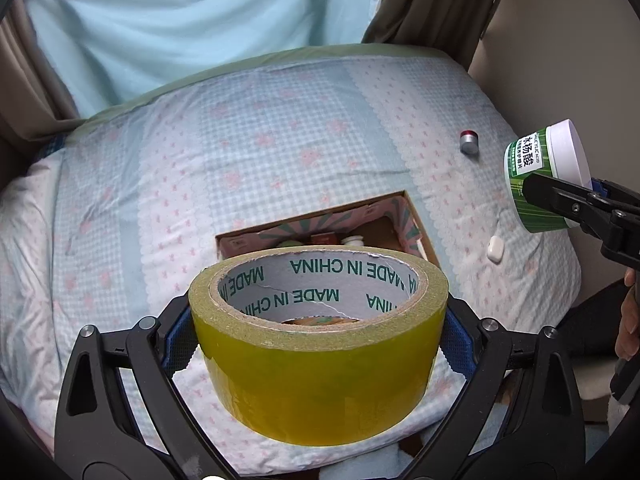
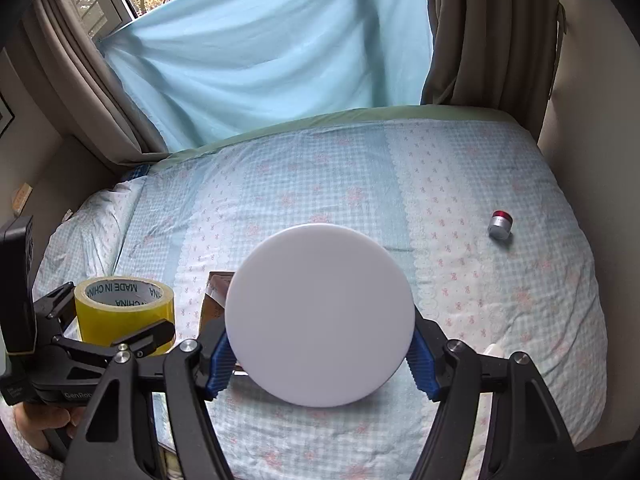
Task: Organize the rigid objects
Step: 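Carry the tape roll and green-white jar over the cardboard box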
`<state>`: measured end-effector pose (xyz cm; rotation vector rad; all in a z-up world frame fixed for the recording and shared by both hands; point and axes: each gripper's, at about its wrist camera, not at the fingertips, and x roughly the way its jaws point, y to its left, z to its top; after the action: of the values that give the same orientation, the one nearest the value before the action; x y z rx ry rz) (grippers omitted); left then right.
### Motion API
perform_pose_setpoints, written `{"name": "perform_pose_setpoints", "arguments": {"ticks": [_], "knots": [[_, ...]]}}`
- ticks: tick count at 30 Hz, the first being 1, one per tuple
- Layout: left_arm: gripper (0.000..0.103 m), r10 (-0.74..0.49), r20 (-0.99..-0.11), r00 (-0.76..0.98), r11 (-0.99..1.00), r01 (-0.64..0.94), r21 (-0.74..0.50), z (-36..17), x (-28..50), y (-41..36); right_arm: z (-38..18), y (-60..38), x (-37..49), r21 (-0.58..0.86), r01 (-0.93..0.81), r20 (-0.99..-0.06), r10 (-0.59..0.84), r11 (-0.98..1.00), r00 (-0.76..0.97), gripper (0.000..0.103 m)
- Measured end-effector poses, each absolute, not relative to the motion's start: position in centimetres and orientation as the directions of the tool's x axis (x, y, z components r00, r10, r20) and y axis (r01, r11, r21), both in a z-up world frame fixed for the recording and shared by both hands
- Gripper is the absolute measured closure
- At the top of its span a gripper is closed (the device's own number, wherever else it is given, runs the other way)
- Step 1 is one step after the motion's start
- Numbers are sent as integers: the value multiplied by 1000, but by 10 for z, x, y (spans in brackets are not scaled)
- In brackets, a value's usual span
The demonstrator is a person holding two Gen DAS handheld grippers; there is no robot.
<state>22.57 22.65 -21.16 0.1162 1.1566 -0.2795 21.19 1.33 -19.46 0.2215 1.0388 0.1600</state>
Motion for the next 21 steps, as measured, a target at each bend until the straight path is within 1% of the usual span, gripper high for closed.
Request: {"name": "perform_pose_setpoints", "arguments": {"ticks": [3,6,15,21], "knots": [[7,-149,-925,350,954,296,-42,-230,229,244,-212,36,221,277,12,-850,239,961,470,36],[7,-160,-938,308,952,298,-64,-250,235,257,-231,52,231,286,51,-868,236,957,437,36],[7,-141,-967,213,953,293,-75,-317,259,262,-301,61,263,251,112,-928,206,962,311,36],[7,-71,-983,167,951,309,-17,-370,271,253,-352,63,282,210,112,-958,182,971,223,36]]}}
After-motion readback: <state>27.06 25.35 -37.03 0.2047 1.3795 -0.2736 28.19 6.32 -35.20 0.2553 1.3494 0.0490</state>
